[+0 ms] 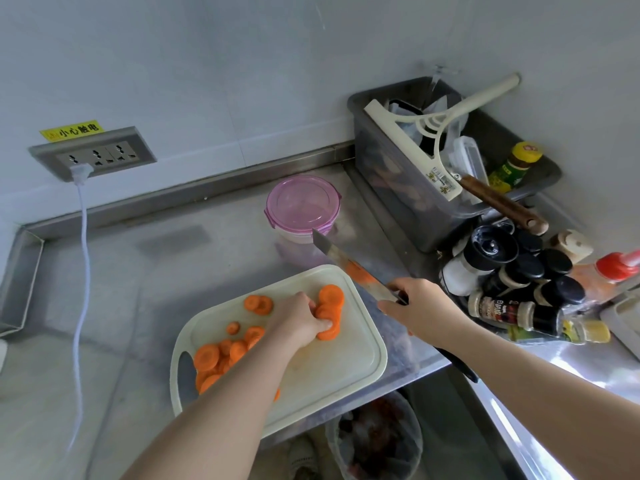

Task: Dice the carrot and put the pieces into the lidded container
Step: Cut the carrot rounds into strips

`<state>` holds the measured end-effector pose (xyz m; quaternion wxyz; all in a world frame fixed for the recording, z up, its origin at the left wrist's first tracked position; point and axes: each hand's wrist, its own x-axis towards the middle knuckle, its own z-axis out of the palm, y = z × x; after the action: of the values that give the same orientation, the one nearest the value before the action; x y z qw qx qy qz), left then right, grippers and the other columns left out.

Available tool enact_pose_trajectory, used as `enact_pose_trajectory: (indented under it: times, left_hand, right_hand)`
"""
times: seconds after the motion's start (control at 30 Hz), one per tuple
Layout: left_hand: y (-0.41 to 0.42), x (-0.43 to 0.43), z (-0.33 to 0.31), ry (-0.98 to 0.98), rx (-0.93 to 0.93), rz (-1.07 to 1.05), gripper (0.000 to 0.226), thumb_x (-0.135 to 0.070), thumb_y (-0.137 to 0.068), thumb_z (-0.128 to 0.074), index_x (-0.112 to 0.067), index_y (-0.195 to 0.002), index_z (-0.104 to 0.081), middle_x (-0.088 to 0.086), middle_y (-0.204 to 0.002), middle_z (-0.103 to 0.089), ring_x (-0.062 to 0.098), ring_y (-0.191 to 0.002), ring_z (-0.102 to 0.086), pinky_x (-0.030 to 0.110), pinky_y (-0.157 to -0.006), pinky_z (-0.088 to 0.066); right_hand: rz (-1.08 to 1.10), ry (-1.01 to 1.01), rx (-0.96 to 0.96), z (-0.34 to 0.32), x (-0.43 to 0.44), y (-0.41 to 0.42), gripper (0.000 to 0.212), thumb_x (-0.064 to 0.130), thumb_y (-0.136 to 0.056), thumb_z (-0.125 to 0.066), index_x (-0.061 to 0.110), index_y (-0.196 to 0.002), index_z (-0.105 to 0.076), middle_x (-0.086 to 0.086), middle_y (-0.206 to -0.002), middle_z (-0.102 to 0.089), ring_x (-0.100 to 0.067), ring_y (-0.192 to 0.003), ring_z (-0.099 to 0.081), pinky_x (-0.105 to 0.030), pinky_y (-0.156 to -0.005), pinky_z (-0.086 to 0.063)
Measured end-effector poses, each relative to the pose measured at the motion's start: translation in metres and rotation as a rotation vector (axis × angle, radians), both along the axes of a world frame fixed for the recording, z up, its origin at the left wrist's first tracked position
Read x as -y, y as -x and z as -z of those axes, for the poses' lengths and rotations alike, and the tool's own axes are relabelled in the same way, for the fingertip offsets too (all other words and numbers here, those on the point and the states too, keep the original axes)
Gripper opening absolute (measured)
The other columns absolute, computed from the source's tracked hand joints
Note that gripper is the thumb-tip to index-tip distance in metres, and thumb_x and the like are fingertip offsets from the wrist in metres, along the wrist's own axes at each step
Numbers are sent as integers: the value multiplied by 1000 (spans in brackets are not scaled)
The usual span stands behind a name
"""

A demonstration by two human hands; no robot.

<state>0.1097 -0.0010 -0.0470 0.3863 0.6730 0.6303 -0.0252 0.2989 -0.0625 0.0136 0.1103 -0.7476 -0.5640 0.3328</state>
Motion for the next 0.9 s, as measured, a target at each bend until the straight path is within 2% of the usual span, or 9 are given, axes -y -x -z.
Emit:
enact_pose_trajectory:
  times: [0.1, 0.23, 0.33, 0.43, 0.57, 0.67, 0.77, 0.83, 0.9]
  left_hand:
    - [4, -1, 2, 8, 66, -31, 22, -31, -82, -71, -22, -97, -56, -2, -100, -63, 18, -97, -60, 29, -87, -46]
    - [14, -4, 8, 82, 242, -162, 11, -22, -85, -68, -21, -88, -57, -2, -83, -67, 20, -88, -67, 32, -84, -52]
    - [20, -5, 7, 202, 433, -298, 6, -10, -89, -64, -13, -91, -60, 0, -77, -64, 11, -72, -66, 26, -72, -53]
    - [28, -6, 9, 224, 447, -292, 13, -4, -89, -62, -15, -82, -61, 2, -74, -65, 11, -70, -65, 29, -75, -53]
    - [35, -4, 10, 192, 392, -213, 22, -2, -90, -59, -19, -76, -60, 2, -69, -64, 15, -68, -61, 30, -72, -52]
    - [48, -10, 11, 88, 251, -196, 26, -1, -86, -56, -20, -69, -56, 1, -61, -59, 21, -59, -53, 28, -63, -45]
    - [62, -12, 7, -39, -80, -48, 21, -2, -79, -45, -18, -65, -43, 0, -61, -50, 23, -53, -41, 27, -55, -35]
    - [57, -9, -6, -143, -366, 116, 14, -8, -79, -53, -22, -78, -54, 1, -86, -60, 25, -73, -58, 31, -63, -45]
    - [41, -6, -13, -299, -466, 232, 26, -25, -87, -60, -25, -113, -59, 2, -120, -53, 25, -110, -54, 34, -87, -46]
  right_hand:
    - [-16, 1, 9, -1, 0, 2, 22, 26, -94, -58, 29, -75, -46, 12, -65, -46, -5, -54, -47, -11, -47, -31]
    - [-35, 10, 13, -1, 0, 5, 28, 27, -94, -57, 32, -71, -42, 15, -65, -43, 0, -54, -43, -9, -43, -31]
    - [-37, -4, 10, 1, -2, 6, 23, 28, -94, -57, 29, -74, -45, 15, -66, -44, 0, -55, -44, -9, -44, -31]
    - [-43, -11, 3, 3, -3, 8, 10, 28, -94, -57, 24, -87, -50, 17, -67, -45, 1, -55, -44, -8, -43, -32]
    - [-55, -13, 4, 6, -4, 8, 10, 30, -94, -57, 24, -88, -51, 16, -68, -47, 0, -56, -47, -9, -47, -32]
    - [-54, -9, 3, 9, -6, 7, 12, 32, -94, -58, 23, -86, -53, 13, -67, -49, -4, -56, -49, -14, -52, -36]
    - [-49, -14, -16, 10, -6, 7, 11, 31, -94, -57, 25, -87, -52, 15, -68, -49, -2, -56, -49, -11, -51, -34]
    - [-45, -15, -22, 10, -6, 7, 9, 30, -94, -57, 26, -88, -52, 17, -69, -48, 0, -55, -47, -9, -49, -32]
    - [-36, -12, -32, 11, -6, 6, 7, 30, -95, -57, 26, -91, -52, 18, -70, -48, 0, -55, -47, -8, -46, -33]
